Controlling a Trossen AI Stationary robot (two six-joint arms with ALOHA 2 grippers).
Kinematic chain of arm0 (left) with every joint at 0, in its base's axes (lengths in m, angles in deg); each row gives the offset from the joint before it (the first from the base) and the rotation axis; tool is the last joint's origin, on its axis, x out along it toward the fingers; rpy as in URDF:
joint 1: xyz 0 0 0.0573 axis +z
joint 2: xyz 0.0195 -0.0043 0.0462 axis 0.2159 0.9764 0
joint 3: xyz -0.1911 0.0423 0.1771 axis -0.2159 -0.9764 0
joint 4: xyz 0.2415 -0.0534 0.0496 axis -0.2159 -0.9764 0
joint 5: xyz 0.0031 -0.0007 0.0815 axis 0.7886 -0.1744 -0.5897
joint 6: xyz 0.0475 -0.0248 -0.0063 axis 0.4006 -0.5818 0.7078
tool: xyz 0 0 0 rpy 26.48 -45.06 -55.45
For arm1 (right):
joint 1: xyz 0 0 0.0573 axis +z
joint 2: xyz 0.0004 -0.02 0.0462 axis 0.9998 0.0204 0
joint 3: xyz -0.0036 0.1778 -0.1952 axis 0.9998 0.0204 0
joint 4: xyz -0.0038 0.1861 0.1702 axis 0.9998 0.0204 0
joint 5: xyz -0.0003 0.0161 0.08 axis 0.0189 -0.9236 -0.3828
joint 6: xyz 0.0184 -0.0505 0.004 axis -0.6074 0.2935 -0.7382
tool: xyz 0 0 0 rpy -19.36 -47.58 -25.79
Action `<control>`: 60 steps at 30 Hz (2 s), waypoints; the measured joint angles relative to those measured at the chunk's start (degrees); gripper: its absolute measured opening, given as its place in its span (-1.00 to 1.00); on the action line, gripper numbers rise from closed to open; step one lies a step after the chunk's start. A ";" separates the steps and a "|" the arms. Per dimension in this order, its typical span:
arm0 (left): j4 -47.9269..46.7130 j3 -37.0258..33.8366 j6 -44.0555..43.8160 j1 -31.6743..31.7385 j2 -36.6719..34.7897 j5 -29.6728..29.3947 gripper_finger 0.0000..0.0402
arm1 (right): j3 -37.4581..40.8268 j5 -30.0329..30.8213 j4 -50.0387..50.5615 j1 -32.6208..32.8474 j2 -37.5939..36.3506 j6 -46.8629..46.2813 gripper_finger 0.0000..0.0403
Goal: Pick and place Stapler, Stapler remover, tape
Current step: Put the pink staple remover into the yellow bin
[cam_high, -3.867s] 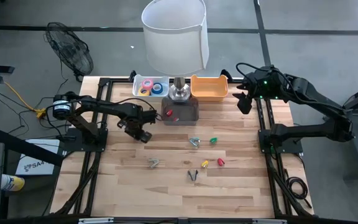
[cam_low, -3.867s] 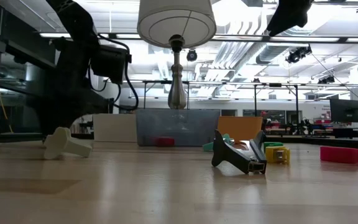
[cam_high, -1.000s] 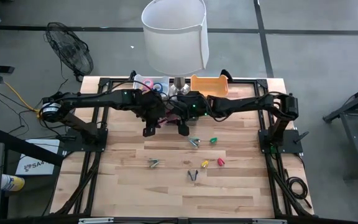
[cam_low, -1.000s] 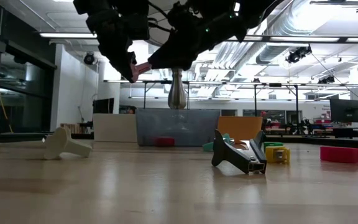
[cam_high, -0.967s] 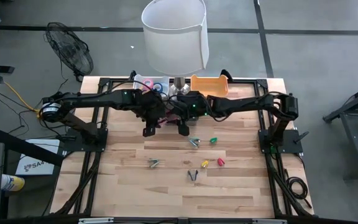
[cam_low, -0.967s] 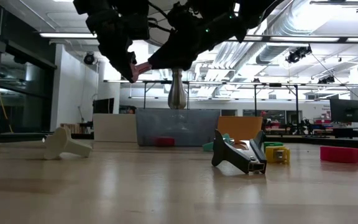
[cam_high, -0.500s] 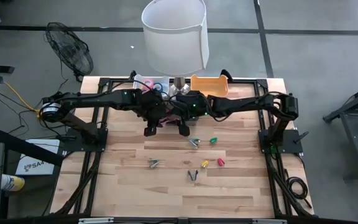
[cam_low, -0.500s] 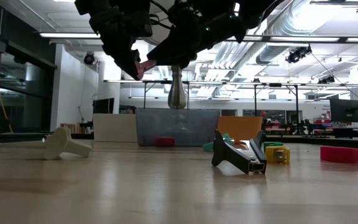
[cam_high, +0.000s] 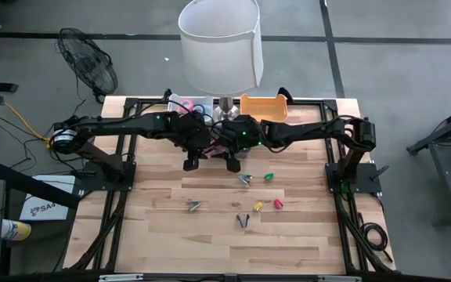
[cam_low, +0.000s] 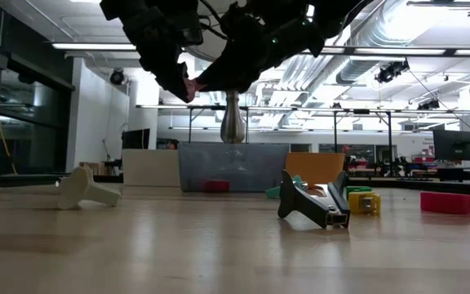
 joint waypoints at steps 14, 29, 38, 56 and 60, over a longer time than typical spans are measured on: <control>0.30 0.00 -0.20 0.01 -0.04 0.00 -0.49 | 0.03 -0.90 -1.94 0.00 0.00 -1.42 -0.12; 0.24 0.00 -0.20 -0.01 -0.04 -0.46 -0.50 | 0.02 -0.92 -1.05 -0.04 0.00 -1.53 -0.58; 0.30 0.00 1.14 -0.01 -0.04 -0.98 -0.47 | 0.00 -1.01 -0.61 -0.04 -0.02 -2.56 -0.58; -12.46 0.04 2.82 0.79 -0.07 -7.32 0.06 | 0.08 9.20 21.58 -4.29 -6.36 -2.99 -0.58; -15.15 0.04 2.77 0.75 -0.09 -9.99 0.06 | 0.09 13.55 30.07 -8.53 -8.53 -2.69 -0.58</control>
